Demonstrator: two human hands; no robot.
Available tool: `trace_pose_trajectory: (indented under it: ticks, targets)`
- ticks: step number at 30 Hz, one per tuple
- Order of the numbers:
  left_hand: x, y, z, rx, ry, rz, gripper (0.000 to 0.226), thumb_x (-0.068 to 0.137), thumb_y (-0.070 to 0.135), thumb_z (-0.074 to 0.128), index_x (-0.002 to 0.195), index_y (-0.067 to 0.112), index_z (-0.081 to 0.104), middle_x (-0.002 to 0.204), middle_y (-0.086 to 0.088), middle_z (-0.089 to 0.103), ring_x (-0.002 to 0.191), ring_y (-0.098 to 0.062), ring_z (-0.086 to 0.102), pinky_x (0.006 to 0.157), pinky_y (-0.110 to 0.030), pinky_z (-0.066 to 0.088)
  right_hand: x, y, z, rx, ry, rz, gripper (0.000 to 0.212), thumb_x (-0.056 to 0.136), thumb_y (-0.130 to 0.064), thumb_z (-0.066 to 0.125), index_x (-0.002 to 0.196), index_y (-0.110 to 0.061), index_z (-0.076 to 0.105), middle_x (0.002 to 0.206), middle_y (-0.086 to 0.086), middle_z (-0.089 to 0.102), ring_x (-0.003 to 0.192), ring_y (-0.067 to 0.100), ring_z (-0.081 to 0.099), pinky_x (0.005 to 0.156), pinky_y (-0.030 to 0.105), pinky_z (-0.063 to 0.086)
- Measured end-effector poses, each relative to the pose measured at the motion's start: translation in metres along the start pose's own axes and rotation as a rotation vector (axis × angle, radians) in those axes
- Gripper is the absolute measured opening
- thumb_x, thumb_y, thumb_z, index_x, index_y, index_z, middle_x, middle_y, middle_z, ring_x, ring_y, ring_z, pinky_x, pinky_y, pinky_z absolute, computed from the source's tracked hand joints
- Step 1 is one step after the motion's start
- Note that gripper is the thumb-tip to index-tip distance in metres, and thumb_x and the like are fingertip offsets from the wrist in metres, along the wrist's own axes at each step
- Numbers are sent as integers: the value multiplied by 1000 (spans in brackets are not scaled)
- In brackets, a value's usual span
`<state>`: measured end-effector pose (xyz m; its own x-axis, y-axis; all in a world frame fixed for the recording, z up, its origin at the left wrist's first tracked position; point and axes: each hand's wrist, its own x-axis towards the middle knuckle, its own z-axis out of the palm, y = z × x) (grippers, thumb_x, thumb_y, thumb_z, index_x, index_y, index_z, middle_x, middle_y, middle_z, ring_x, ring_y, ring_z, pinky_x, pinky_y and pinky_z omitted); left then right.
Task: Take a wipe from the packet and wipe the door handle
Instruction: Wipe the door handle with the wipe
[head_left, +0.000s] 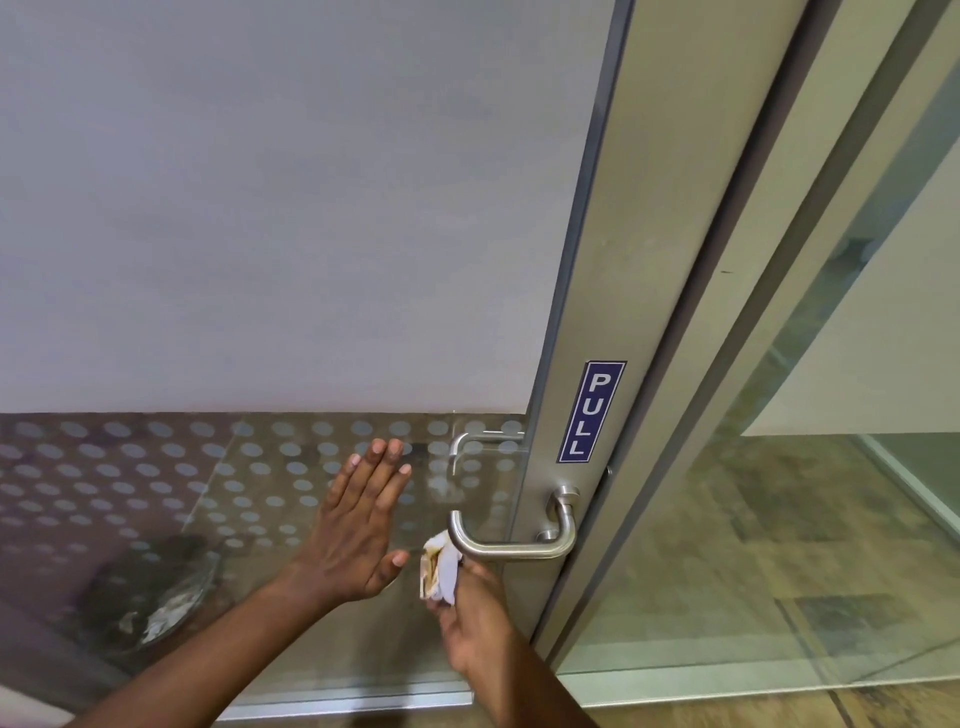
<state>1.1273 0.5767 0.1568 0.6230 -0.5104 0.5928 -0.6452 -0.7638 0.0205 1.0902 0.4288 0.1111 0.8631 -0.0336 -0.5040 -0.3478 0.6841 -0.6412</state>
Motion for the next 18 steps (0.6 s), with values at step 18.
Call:
trace_pose_trajectory:
  ticks: [18]
  targets:
    - [2,3,4,47,29,-3,74,97,54,5,151,3,9,162,-12,-1,148,-30,4,120,-42,3,-53,-128,-71,-546,179,-841,41,75,11,65,85,-27,77,93,3,77,90,15,71,81,22,54]
